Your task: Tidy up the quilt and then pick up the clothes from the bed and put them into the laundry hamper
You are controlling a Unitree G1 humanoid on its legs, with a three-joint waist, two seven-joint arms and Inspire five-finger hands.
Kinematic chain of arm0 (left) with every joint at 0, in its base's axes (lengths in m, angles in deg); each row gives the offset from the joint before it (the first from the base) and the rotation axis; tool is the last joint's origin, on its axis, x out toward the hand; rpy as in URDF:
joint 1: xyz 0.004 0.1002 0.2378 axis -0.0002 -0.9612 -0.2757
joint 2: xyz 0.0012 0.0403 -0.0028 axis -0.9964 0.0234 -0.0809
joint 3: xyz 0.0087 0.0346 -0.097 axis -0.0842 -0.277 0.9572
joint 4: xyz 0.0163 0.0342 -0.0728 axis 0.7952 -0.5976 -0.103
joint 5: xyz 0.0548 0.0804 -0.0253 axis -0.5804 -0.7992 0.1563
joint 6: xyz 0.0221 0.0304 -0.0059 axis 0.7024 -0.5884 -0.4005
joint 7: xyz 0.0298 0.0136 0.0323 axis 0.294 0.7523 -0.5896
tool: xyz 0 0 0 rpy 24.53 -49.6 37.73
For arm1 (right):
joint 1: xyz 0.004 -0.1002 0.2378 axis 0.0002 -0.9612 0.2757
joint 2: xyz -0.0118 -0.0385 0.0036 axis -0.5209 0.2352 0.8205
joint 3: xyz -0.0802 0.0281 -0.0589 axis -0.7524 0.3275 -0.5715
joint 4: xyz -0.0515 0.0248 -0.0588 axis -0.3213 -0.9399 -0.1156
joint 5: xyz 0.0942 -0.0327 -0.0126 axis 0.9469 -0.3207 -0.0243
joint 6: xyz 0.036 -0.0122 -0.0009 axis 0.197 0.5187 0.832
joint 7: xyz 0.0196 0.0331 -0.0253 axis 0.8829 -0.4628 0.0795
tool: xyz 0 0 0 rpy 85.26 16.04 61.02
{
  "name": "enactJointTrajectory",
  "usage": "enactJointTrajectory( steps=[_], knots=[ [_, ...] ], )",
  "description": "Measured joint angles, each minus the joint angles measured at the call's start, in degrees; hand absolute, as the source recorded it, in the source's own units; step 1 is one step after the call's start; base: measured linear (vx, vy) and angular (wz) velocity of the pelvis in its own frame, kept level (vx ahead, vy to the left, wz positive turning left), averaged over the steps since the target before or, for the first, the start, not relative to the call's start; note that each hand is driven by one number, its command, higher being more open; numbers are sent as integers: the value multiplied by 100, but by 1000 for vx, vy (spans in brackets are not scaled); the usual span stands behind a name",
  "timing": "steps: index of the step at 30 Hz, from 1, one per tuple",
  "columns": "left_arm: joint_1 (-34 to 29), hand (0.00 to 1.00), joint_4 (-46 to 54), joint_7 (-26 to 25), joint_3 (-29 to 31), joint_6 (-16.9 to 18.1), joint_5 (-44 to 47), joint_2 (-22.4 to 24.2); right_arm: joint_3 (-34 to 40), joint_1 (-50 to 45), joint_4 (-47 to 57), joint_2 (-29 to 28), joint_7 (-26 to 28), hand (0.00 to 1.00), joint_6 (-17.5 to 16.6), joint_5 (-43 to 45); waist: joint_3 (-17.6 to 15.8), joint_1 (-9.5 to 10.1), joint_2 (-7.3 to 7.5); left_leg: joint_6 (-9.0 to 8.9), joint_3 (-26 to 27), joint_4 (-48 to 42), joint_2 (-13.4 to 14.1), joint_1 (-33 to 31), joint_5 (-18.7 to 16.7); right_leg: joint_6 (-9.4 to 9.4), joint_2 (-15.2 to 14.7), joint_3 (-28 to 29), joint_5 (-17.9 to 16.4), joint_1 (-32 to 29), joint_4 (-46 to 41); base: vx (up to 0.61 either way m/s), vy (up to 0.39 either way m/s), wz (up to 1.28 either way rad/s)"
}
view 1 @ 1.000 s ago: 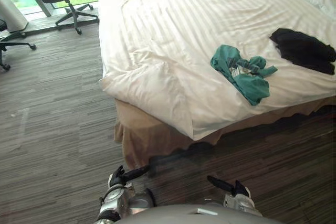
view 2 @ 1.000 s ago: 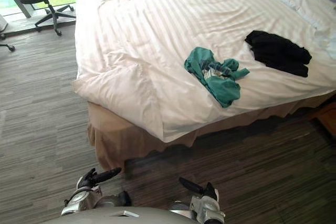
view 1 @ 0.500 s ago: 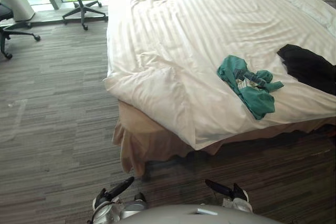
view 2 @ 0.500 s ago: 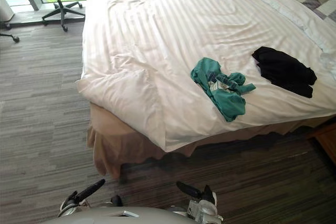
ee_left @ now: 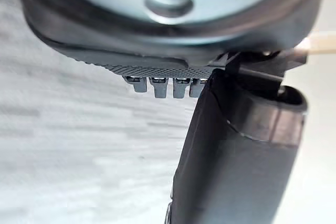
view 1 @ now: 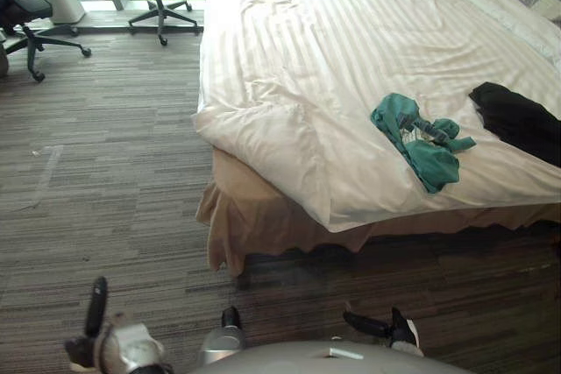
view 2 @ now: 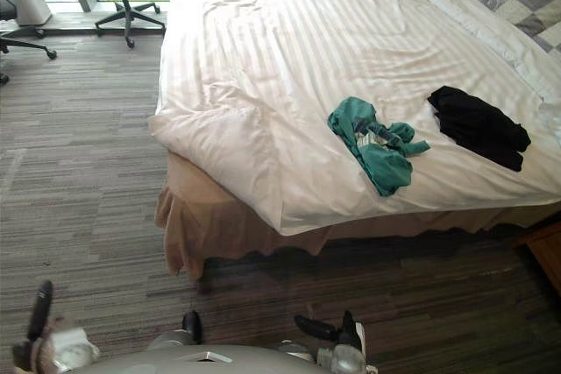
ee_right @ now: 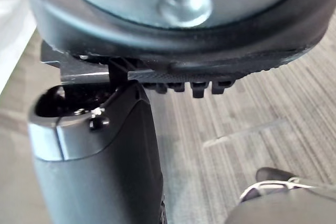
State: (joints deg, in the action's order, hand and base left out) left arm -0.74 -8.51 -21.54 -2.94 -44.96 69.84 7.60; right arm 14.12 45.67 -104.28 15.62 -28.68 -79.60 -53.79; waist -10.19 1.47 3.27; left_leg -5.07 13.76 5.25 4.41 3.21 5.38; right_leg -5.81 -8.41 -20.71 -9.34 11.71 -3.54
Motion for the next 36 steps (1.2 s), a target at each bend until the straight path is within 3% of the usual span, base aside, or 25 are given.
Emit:
enactJointTrajectory(
  steps=[3,4,6,7,9,11,13,15,18,23,27,31,36],
  knots=[
    [931,100,-1051,180,-181,-18,-53,-2519,-280,-296,109,54,239,100,-3,7,103,39,71,-3,119,-3,111,-86,60,96,127,227,98,-150,58,13,-29,-21],
    [1494,100,-1386,325,-499,-9,-141,-3481,-280,-346,119,29,272,100,-41,4,132,61,97,2,140,-8,100,-67,94,35,132,298,209,-147,60,88,-26,-20],
    [2009,100,-1178,407,-1123,48,-403,-3900,-279,-365,100,61,325,100,-53,0,222,63,62,10,175,-21,38,-70,109,34,103,375,233,-159,67,85,5,-7],
    [1963,100,-572,395,-1349,137,-598,-3774,-281,-374,92,78,341,100,-54,2,285,53,21,14,175,-21,-7,-74,106,33,61,389,233,-160,66,73,47,0],
    [1235,100,1397,401,-1494,368,-1104,-2896,-257,-388,88,91,356,100,-76,-1,445,-29,-54,23,197,-25,-38,-90,89,15,-19,551,245,-211,62,68,62,-12],
    [154,100,3856,410,-1759,517,-2291,-988,-24,-414,97,110,369,100,-132,-2,525,-71,-203,28,391,-29,-69,-42,75,24,-61,839,339,-272,69,80,64,-52],
    [-344,100,4266,350,-2287,466,-3226,-141,105,-417,93,106,402,100,-139,9,509,-129,-283,28,486,-28,-30,66,75,58,-22,1007,375,-260,76,-11,-8,-55],
    [-260,100,3659,363,-2779,-102,-3836,-111,107,-415,106,111,471,100,-156,4,509,-188,-311,0,644,-5,179,251,54,79,124,1181,390,-257,60,-120,-85,-56],
    [-220,100,3376,511,-3048,-161,-4174,-212,102,-427,151,110,477,100,-157,2,498,-343,-336,-68,723,-2,319,326,21,112,255,1315,406,-304,32,-117,-49,-31],
    [-79,100,3180,705,-3607,-276,-4926,-829,60,-547,365,122,476,100,-161,-5,511,-440,-406,-110,834,-1,320,320,-18,123,261,1463,408,-392,59,-86,10,-12],
    [322,100,2843,965,-3980,-409,-5294,-1047,57,-533,322,123,462,100,-167,4,531,-474,-409,-95,839,-1,293,288,-34,127,253,1470,416,-418,82,-6,5,-1],
    [786,100,2139,1439,-4713,-668,-5738,-1403,69,-463,203,124,451,100,-165,5,612,-511,-369,-73,858,-2,274,184,-32,69,252,1471,495,-480,188,55,0,-2],
    [1451,100,1125,1754,-5254,-900,-6079,-1492,118,-346,152,136,448,100,-159,13,608,-641,-394,-77,898,-13,261,22,-32,68,255,1488,541,-608,261,90,-9,-3]
  ],
)
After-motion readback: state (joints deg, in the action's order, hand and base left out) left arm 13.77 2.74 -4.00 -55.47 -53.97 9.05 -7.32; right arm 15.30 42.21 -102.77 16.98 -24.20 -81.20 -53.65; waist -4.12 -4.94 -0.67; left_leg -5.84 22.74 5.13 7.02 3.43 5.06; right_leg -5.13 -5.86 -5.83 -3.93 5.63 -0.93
